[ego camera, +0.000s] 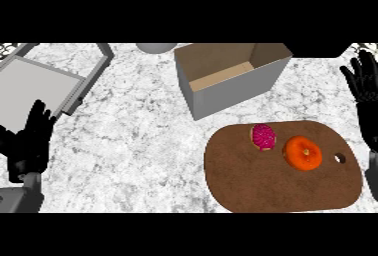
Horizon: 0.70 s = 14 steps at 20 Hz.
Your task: Pick the squash from the cutting board and place it in the cardboard box
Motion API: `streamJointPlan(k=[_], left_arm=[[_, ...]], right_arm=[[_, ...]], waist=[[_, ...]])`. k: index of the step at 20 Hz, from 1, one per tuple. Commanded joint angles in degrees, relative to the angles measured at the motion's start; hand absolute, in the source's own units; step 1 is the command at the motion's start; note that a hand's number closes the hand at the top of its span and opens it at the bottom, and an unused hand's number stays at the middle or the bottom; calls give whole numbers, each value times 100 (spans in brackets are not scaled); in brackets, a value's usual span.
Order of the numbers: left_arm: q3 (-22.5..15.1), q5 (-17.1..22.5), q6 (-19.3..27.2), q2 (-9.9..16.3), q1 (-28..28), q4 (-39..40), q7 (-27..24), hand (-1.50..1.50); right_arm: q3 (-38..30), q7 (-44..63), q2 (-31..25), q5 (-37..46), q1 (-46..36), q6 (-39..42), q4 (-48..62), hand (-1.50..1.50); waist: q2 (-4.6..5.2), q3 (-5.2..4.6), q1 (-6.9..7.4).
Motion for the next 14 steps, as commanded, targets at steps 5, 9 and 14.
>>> streamJointPlan(k=[5,9,14], left_arm=[[-1071,-654,-890,149,-389,-610,-492,0],[-1275,-657,-1132,162,-532,-801,-458,0],[-1697,-804,-1394,124,-576,-950,-407,0]], right_arm=[[-206,1349,1011,546,860,-2354,349,-150],[-86,1422,145,1903,1545,-2898,1021,-150],[497,2004,126,3393,2173,-4030,1133,-150]], waist=[[-7,-60,-645],[165,-159,-856],[59,-155,-529]])
